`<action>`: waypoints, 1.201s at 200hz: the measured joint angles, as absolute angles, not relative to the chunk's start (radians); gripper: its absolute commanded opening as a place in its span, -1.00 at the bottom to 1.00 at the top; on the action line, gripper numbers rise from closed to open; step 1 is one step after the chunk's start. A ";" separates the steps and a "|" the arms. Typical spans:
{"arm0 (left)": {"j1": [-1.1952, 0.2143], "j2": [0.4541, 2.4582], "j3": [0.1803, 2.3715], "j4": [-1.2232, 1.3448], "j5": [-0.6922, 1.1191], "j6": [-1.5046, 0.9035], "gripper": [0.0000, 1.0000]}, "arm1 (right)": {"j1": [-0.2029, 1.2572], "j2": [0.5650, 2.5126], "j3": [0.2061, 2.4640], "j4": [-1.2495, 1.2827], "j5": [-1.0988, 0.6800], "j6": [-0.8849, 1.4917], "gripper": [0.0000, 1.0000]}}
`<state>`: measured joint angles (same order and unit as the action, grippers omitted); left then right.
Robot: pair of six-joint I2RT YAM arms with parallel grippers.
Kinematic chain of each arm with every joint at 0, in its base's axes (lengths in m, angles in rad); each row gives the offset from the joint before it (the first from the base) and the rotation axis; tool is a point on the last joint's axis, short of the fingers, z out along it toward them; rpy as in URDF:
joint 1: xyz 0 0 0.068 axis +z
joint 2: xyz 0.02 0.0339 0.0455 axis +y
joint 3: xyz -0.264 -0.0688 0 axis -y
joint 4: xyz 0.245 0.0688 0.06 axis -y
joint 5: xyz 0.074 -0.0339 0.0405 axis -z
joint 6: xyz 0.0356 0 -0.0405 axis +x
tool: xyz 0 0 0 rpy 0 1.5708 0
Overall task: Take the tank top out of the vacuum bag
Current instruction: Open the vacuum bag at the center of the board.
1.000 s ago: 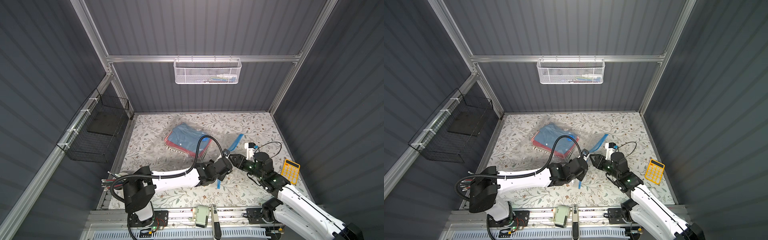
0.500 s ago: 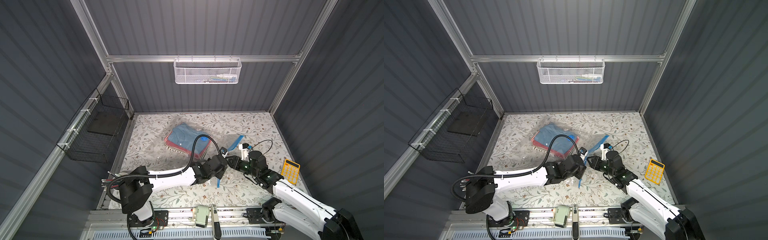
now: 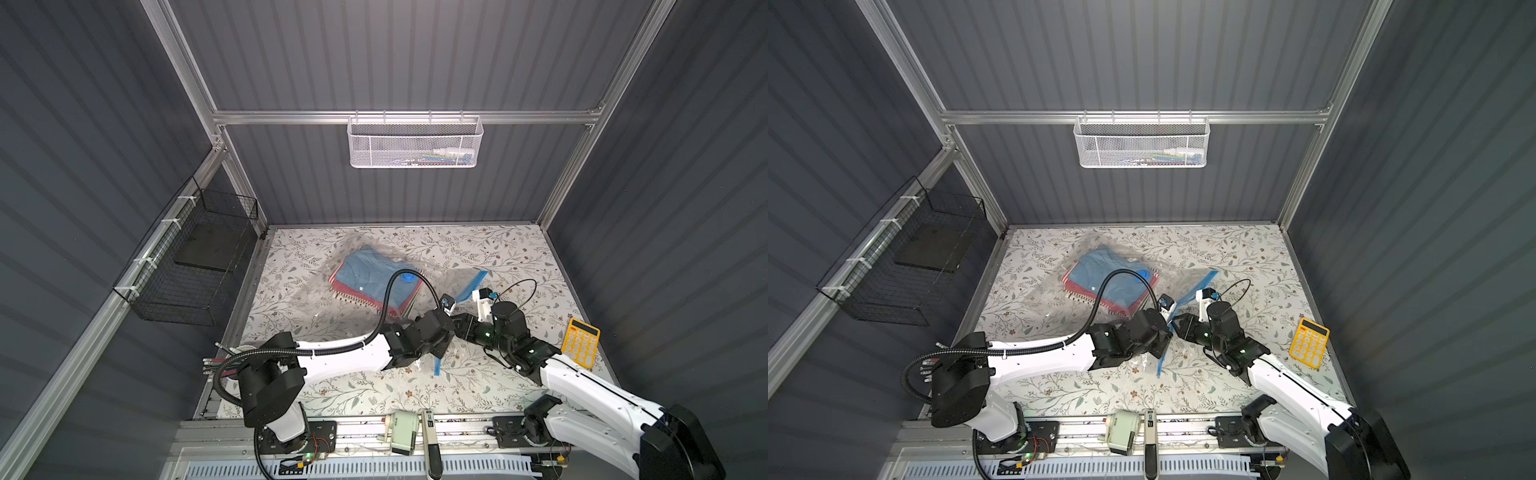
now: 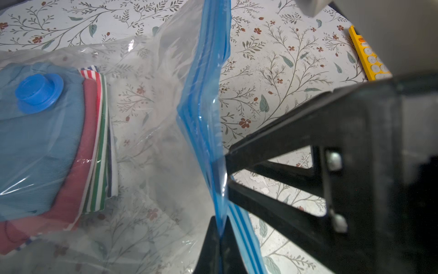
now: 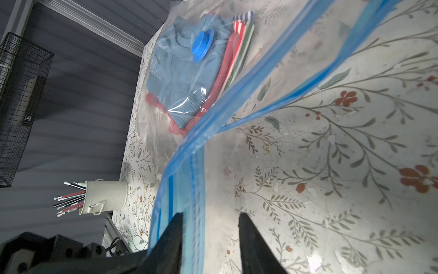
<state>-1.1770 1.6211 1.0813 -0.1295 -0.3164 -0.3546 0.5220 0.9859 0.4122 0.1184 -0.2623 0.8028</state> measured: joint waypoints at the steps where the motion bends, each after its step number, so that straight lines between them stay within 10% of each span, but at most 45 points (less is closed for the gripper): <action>1: -1.177 1.621 1.081 -0.130 -0.316 -0.355 -1.00 | 0.523 0.986 0.412 0.118 -0.262 0.803 -0.20; 40: -1.176 1.621 1.081 -0.130 -0.317 -0.355 -1.00 | 0.533 1.021 0.439 0.101 -0.237 0.807 -0.36; 66: -1.176 1.621 1.081 -0.136 -0.323 -0.355 -1.00 | 0.536 1.064 0.446 0.098 -0.207 0.823 -1.00; 240: -1.174 1.494 1.310 -0.386 -0.512 -0.262 -1.00 | 0.557 0.938 0.332 -0.032 -0.003 1.118 -0.99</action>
